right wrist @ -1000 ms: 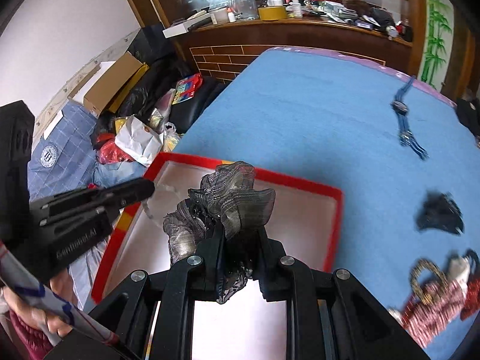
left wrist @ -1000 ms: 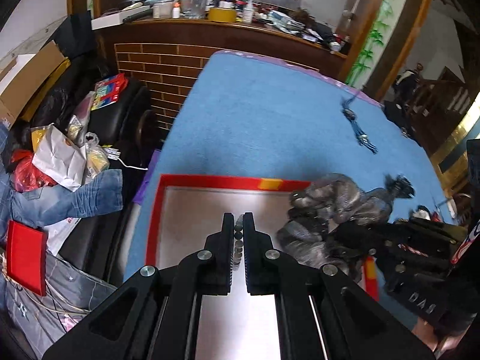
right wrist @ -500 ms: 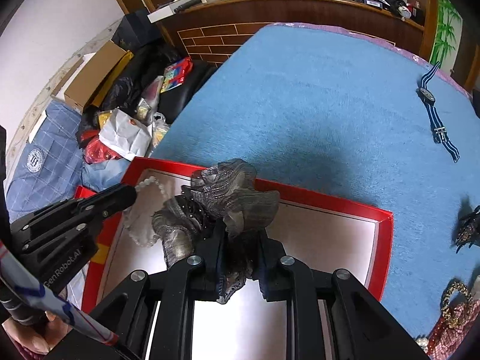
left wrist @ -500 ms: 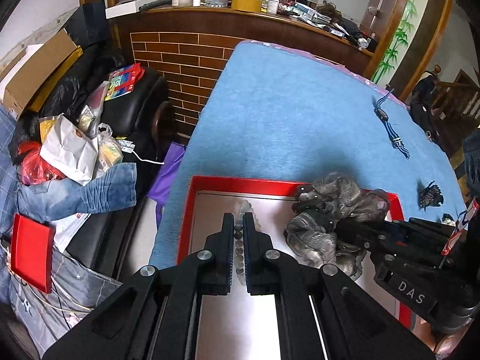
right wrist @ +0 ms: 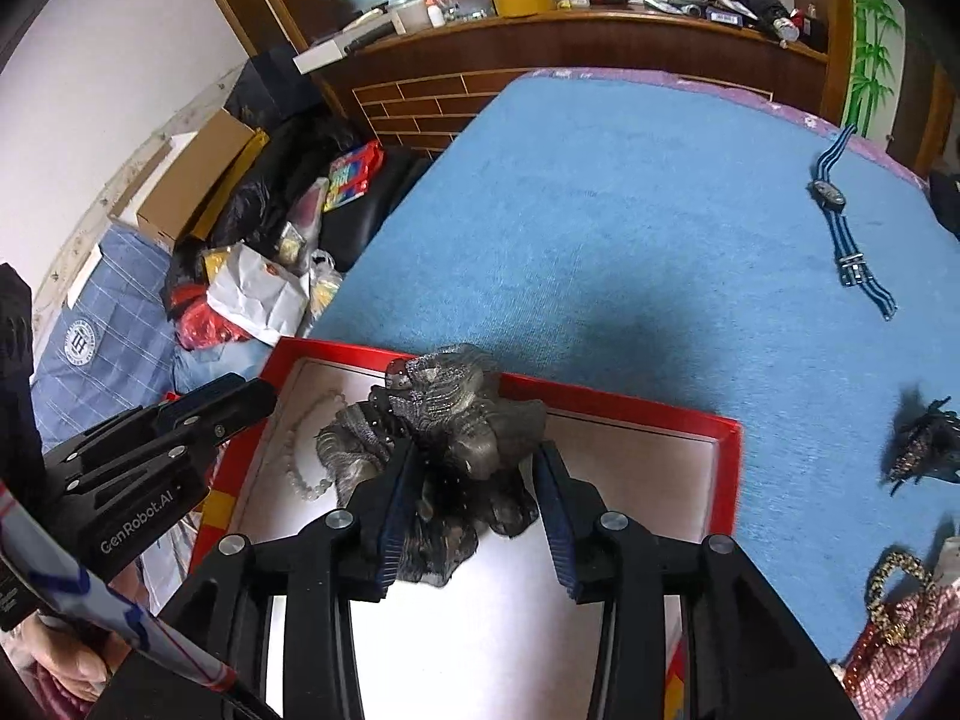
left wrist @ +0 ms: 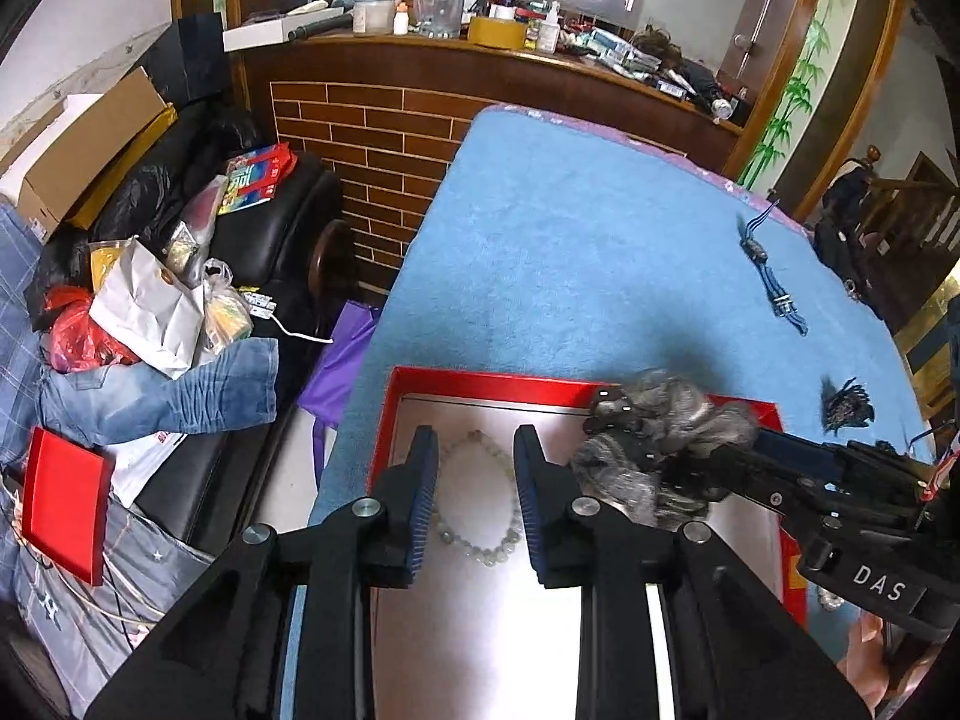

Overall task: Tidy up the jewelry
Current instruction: 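Open the left tool dropping the bracelet while the right tool releases the scrunchie into the box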

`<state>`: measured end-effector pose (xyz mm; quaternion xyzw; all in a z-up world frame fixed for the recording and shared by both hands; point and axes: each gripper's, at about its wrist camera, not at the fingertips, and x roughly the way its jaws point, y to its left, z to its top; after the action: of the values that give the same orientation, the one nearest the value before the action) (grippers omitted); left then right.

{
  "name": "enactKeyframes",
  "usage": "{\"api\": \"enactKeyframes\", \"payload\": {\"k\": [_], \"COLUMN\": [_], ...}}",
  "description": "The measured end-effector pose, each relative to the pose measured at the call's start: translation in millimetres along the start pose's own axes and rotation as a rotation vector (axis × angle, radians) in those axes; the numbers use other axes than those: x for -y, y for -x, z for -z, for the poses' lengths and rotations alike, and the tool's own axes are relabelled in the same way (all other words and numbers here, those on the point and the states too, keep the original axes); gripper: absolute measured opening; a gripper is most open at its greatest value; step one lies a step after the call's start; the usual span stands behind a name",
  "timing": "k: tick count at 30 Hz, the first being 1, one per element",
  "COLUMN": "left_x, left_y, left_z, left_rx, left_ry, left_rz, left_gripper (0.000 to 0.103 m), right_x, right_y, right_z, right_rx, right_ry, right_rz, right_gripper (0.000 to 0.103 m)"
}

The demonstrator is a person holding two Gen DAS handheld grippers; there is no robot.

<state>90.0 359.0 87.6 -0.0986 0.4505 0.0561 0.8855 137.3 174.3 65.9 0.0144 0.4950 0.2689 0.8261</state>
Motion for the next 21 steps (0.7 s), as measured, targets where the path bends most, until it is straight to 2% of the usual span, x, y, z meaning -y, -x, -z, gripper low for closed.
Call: {"api": "enactKeyframes", "payload": {"k": [10, 21], "left_x": [46, 136], "left_y": [36, 42], "left_z": [18, 49], "left_rx": [0.044, 0.014], "left_ry": [-0.065, -0.185], "left_rz": [0.052, 0.127], "left_gripper": [0.029, 0.032], "right_x": [21, 86], "right_y": [56, 110], "right_z": [40, 95], "right_rx": [0.062, 0.102], "right_ry": [-0.029, -0.138], "right_rz": [-0.037, -0.038], "right_gripper": [0.044, 0.045]}}
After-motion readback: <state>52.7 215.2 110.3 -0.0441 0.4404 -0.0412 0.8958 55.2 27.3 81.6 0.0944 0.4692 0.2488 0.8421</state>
